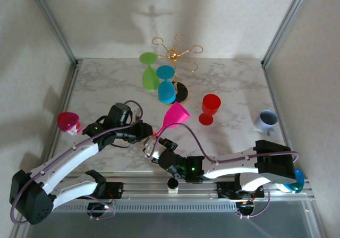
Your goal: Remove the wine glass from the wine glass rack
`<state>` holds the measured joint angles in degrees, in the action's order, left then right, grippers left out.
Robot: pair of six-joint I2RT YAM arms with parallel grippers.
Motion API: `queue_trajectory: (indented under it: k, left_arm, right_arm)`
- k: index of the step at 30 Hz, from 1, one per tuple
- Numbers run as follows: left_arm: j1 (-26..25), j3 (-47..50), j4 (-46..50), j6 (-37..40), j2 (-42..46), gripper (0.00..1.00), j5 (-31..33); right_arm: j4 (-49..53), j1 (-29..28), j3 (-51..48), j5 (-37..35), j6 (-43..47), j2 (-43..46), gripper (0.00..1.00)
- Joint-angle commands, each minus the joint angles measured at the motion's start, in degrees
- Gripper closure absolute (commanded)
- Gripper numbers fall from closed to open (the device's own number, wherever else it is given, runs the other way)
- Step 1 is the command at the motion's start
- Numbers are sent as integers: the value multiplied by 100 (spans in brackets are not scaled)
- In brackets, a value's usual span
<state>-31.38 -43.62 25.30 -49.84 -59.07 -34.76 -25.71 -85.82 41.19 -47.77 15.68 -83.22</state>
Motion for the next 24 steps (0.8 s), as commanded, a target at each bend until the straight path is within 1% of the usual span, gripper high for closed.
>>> queue_trajectory:
  k: [1,4,5,13,18,21,24]
  left_arm:
    - [55,160,-25,133,74,90,-4]
    - [60,202,-52,124,80,99,-4]
    - [53,219,-73,115,80,100,-4]
    - [61,327,-227,83,113,100,4]
    - [70,406,-364,56,169,100,13]
    - [79,467,-469,18,224,100,18]
    - [96,518,-556,-17,252,100,21]
  right_arm:
    - [-242,-76,159,72,-168,240,100]
    - [-161,-75,136,113,-246,354,100]
    - [-128,-75,128,127,-281,383,100]
    - [96,-80,139,248,-446,600,100]
    - [240,-91,131,345,-531,756,91]
    - [308,-96,115,404,-571,879,84]
    - [462,-107,124,456,-655,1003,80]
